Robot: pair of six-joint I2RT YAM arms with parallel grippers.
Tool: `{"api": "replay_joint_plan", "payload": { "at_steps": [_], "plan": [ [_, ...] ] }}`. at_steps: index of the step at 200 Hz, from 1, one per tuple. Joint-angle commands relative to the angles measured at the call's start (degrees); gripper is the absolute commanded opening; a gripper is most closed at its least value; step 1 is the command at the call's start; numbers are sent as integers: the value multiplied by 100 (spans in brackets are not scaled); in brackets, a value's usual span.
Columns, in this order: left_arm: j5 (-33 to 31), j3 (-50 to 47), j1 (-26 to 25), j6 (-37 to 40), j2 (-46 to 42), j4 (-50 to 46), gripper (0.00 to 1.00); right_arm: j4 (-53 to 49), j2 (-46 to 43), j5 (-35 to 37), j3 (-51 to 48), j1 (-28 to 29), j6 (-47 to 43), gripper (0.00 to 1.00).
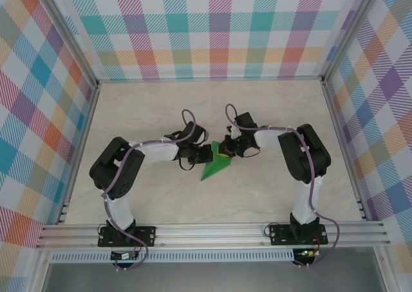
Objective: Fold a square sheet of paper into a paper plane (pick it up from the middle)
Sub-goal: Fourth fold the wing at the center of the table.
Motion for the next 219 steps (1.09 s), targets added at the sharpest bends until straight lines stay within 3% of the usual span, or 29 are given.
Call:
{"api": "replay_joint_plan", "payload": {
  "at_steps": [1, 52, 98, 219],
  "plan": [
    [90, 0, -118, -586, -468, 199, 8, -525, 291, 644, -43, -9, 2, 1],
    [-23, -378, -389, -1391, -591, 774, 9, -626, 339, 703, -6, -7, 11, 1],
    [-467, -570, -427, -1648, -354, 814, 9, -678, 358, 732, 1, -9, 21, 1],
    [-521, -1156, -427, -1932, -316, 1017, 8, -844, 461, 811, 21, -9, 7, 1]
  ]
}}
